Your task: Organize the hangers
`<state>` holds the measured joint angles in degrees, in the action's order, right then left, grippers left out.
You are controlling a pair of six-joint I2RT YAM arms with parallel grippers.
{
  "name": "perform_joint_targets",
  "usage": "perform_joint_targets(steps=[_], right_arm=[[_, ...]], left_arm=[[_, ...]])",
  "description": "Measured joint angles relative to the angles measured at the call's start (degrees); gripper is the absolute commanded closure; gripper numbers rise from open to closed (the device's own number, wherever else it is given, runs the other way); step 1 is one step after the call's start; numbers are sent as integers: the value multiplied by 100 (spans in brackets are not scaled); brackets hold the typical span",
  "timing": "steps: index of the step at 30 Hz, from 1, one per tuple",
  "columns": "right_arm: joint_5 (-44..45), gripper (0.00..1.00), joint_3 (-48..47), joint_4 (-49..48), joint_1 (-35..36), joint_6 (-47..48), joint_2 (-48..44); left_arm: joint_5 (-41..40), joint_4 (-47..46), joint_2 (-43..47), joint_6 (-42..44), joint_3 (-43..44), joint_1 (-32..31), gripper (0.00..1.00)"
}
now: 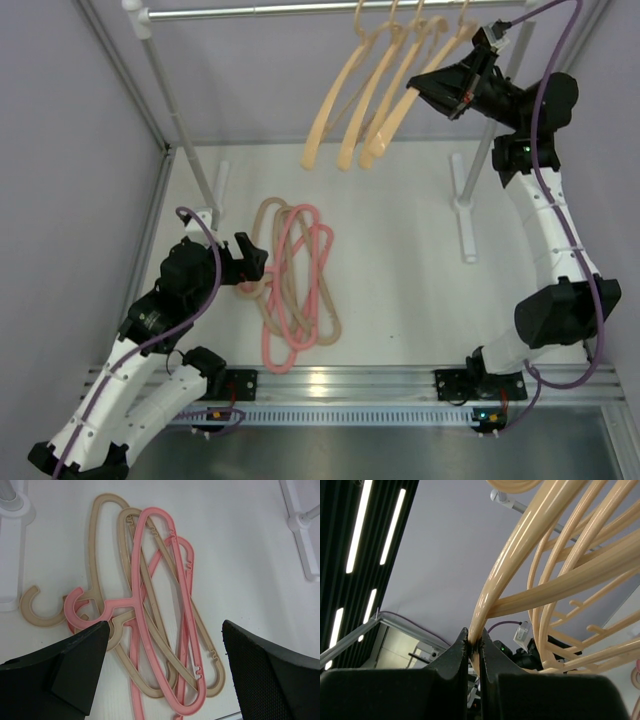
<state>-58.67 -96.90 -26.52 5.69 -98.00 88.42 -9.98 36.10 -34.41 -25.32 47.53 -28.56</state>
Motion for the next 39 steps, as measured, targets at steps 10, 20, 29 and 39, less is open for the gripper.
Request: perform_joint_targets(steps=[10,20,29,39], right_arm=[[-101,100,-393,20,-26,31,186],[-98,100,-415,177,-26,149,306],[-79,98,-402,409,-26,341,372],[-7,96,-87,597,-26,678,354]], left_arm=[[-15,0,-4,-2,0,0,2],[-15,0,-2,-2,0,0,2],[-15,0,2,-2,0,0,2],[-15,0,4,-2,0,0,2]])
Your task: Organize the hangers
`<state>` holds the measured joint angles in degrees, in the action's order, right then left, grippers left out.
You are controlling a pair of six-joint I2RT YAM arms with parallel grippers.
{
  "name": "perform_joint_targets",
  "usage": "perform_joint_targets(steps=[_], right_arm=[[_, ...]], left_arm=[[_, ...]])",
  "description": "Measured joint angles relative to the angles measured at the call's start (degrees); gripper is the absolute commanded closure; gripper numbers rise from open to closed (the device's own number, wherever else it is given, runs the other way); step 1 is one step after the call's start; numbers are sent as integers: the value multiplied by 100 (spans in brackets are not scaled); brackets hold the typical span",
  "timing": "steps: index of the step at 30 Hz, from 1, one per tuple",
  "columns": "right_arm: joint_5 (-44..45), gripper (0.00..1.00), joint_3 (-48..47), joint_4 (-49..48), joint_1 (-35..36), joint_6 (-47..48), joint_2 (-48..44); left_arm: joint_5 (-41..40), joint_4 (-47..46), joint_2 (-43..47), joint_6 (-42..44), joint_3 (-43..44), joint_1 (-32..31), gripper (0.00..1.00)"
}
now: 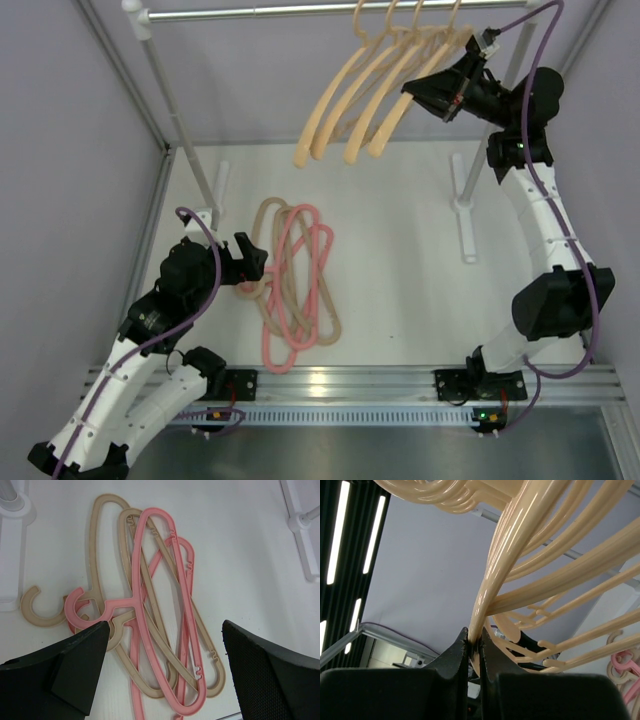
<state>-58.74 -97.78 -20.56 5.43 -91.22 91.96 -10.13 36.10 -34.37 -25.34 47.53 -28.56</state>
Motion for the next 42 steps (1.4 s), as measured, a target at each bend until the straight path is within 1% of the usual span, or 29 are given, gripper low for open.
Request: perform_joint_targets(steps=[2,5,8,9,11,12,14,15,18,23,27,31,34,36,38,39,42], right_arm=[[17,95,39,24,0,105,-31],[26,89,107,83,0,208,-116],[52,78,151,216,0,341,-210],[61,70,151,264,0,402,-234],[76,61,157,402,0,533,-297],[87,54,170,452,0,601,-330],[120,50,177,608,0,763,-413],[144,45,177,699,0,850,-461],[240,41,177,1067,-2,1189,-649],[494,36,271,1696,-7,1853,-1104],[870,34,623,2356,-9,2520,-1714],[1552,32,1250,3215,-4,3423,-2643],[2328,34,1786,3875,109,4129,-3460],[3008,38,2194,4266,415,4559,-4044],[3707,38,2579,4616,811,4918,-4509],[4118,39,2782,4704,1360,5056,-4699],[5071,39,3414,4892,2332,5281,-4986]], left_arm=[[0,0,0,0,0,0,2],[0,0,2,0,0,0,2],[0,0,2,0,0,0,2],[0,0,2,0,0,0,2],[0,0,2,0,0,0,2],[0,0,2,0,0,0,2],[0,0,2,0,0,0,2],[0,0,2,0,0,0,2],[0,0,2,0,0,0,2],[0,0,4,0,0,0,2],[0,0,11,0,0,0,2],[-2,0,13,0,0,0,2],[-46,4,13,-4,0,0,2],[-131,9,9,-24,0,0,2],[-234,26,-31,-50,0,0,2],[-299,44,-81,-72,0,0,2],[-474,160,-334,-227,15,0,2]])
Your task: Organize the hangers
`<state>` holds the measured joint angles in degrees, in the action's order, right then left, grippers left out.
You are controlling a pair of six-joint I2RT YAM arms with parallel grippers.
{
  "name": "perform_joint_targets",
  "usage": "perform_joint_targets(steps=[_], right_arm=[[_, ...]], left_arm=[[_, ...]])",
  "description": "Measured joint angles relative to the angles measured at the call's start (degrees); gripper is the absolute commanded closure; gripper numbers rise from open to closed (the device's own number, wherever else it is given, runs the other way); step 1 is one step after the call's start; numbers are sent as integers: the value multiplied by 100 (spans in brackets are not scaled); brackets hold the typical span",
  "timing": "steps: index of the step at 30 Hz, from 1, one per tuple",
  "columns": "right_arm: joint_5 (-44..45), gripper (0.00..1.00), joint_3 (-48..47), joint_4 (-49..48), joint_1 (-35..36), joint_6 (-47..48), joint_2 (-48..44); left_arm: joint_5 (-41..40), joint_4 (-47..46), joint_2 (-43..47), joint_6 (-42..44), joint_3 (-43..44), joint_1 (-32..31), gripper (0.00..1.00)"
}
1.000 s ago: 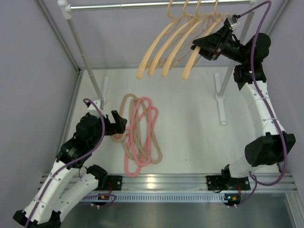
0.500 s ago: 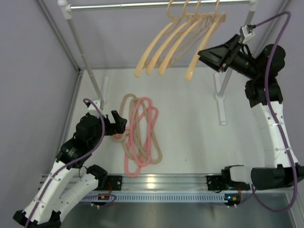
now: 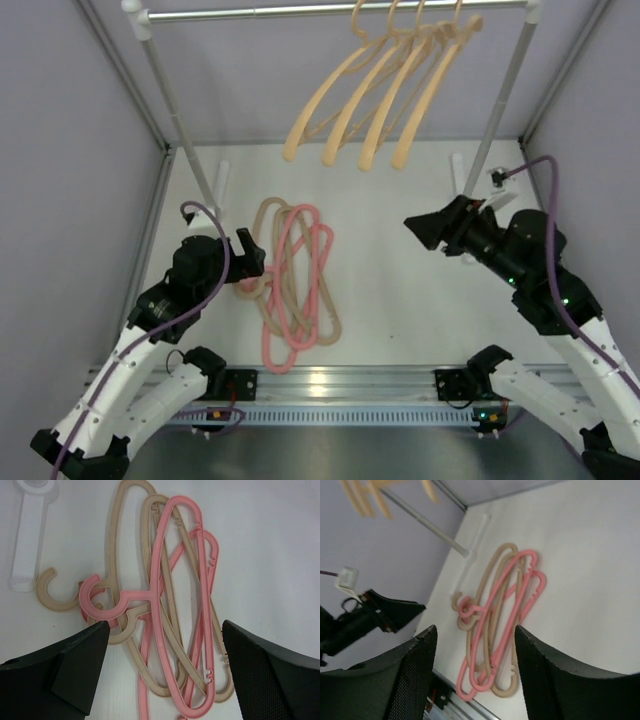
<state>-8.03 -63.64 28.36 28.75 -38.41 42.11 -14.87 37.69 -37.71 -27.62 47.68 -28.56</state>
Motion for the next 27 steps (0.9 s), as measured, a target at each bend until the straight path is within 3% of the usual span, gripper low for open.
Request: perform_joint_targets(steps=[3,8,16,27], right_arm=[[695,39,706,101,503,90,-4],[1266,39,1530,184,715,94,83],[1488,39,1853,-2,892,92,-59],[1497,40,2166,-188,1097,76,133]], left_arm=[[7,129,-256,-304,-2,0,6],[280,138,-417,-1128,-557,0,12],[361,378,-203,-2212,-1650,-111,19],[789,-516,651,-2680,-2883,-640,27]])
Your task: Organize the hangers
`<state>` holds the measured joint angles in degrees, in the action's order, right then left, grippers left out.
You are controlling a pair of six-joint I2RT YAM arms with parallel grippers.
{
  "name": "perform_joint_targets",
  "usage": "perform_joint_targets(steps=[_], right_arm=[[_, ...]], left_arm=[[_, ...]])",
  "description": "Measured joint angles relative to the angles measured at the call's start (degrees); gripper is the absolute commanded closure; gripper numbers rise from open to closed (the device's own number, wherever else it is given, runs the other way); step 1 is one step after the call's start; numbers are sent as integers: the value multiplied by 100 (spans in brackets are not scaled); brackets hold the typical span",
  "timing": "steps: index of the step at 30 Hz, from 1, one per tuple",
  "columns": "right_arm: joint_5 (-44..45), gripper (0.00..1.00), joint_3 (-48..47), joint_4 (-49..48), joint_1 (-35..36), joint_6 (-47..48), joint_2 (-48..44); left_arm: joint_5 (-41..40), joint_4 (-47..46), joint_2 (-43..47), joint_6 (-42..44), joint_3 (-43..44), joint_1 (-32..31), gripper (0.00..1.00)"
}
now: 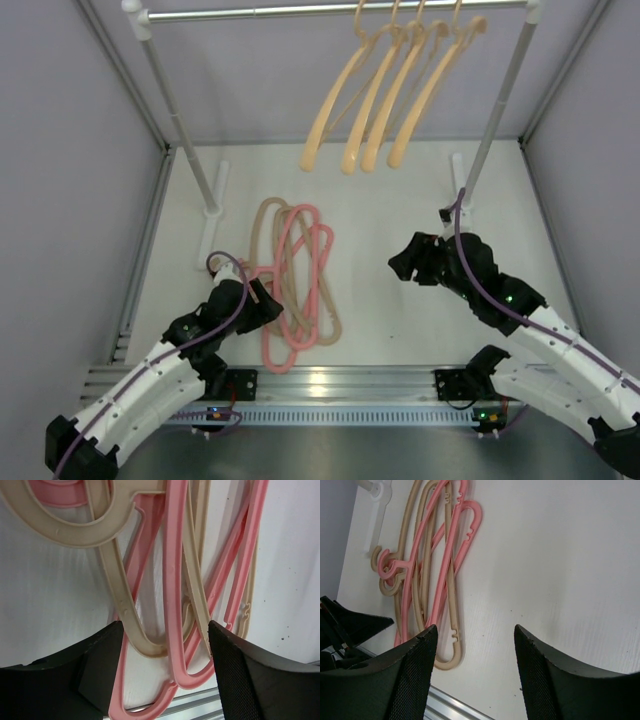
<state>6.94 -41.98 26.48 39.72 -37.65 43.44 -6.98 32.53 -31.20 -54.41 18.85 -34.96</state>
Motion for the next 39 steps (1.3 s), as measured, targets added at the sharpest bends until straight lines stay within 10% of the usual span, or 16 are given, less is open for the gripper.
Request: perform_joint_targets(steps=[39], right_arm=[[98,41,337,-155,85,-162,-142]], left_arm=[[470,-2461,293,-63,-1556,-68,56]])
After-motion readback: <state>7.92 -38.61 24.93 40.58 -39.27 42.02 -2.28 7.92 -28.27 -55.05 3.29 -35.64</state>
